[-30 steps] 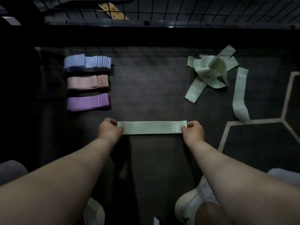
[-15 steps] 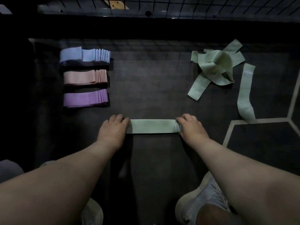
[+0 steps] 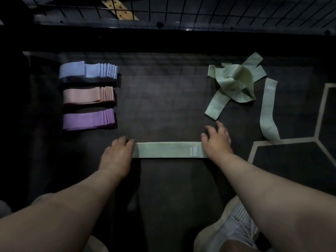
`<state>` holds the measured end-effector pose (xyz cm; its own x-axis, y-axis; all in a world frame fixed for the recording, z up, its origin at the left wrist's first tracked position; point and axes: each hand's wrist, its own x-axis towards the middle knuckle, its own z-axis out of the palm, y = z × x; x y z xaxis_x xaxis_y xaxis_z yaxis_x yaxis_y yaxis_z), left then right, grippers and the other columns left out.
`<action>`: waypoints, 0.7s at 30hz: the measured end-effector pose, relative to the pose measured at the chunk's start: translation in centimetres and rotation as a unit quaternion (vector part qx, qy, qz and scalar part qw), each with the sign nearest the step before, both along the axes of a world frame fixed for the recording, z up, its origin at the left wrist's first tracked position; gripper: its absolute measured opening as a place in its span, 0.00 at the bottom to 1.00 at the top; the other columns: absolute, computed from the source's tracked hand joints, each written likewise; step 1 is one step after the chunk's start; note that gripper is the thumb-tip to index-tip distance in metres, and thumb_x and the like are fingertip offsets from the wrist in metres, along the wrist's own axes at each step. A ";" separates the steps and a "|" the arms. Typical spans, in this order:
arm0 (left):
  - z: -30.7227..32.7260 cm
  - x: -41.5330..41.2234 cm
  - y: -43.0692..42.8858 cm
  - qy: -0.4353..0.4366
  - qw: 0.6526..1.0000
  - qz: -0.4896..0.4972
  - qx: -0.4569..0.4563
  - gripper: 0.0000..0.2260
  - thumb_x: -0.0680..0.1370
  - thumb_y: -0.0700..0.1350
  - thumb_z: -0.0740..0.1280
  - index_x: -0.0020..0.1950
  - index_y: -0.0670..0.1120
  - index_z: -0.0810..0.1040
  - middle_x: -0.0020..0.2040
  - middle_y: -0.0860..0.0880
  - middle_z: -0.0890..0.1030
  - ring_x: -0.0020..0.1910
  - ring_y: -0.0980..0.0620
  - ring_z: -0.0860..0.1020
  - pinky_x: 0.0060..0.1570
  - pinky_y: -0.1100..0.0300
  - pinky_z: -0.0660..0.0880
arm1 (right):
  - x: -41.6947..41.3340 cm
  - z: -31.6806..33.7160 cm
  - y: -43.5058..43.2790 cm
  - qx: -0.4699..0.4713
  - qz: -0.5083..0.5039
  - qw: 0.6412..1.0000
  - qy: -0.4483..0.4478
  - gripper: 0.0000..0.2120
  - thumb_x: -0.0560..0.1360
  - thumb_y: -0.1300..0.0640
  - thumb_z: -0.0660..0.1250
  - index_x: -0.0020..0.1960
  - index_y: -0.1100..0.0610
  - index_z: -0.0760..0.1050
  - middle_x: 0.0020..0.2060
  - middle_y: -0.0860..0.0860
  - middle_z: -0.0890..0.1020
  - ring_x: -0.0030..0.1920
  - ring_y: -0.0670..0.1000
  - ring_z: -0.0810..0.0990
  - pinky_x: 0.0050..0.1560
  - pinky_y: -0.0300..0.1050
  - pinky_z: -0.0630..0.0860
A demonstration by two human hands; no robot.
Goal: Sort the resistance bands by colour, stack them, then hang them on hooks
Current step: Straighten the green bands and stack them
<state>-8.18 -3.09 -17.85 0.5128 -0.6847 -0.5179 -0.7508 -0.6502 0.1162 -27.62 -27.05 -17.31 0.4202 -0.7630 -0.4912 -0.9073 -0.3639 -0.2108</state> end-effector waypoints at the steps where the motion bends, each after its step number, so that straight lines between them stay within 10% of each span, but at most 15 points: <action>1: 0.0 0.0 0.0 0.000 1.000 0.001 -0.001 0.24 0.78 0.46 0.65 0.74 0.51 0.64 0.69 0.47 0.66 0.66 0.44 0.68 0.60 0.51 0.71 | 0.4 -0.1 -0.9 0.013 -0.009 1.000 0.025 0.24 0.81 0.46 0.57 0.76 0.50 0.64 0.80 0.55 0.50 0.79 0.55 0.47 0.77 0.52 0.48; 9: 0.7 -0.2 0.3 -0.022 1.000 0.001 0.007 0.38 0.72 0.66 0.64 0.77 0.53 0.58 0.76 0.46 0.58 0.75 0.45 0.57 0.71 0.49 0.58 | 2.5 0.1 -5.5 0.000 0.053 0.991 0.121 0.26 0.83 0.49 0.51 0.79 0.54 0.56 0.80 0.49 0.49 0.80 0.55 0.47 0.77 0.53 0.51; 14: 3.3 -0.2 -1.4 -0.020 0.994 0.044 -0.099 0.34 0.70 0.62 0.55 0.73 0.46 0.69 0.76 0.43 0.62 0.75 0.43 0.59 0.72 0.47 0.55 | 3.5 4.1 -5.7 -0.121 0.030 0.980 -0.155 0.12 0.78 0.58 0.67 0.58 0.62 0.79 0.61 0.56 0.77 0.59 0.58 0.77 0.60 0.45 0.70; 21: 11.7 0.1 -9.1 0.130 0.946 0.149 -0.256 0.28 0.74 0.49 0.67 0.74 0.48 0.67 0.74 0.47 0.67 0.73 0.47 0.64 0.73 0.52 0.59 | 7.8 15.1 -5.8 -0.100 -0.050 0.907 -0.407 0.16 0.72 0.64 0.71 0.58 0.57 0.71 0.41 0.44 0.76 0.41 0.46 0.77 0.49 0.40 0.76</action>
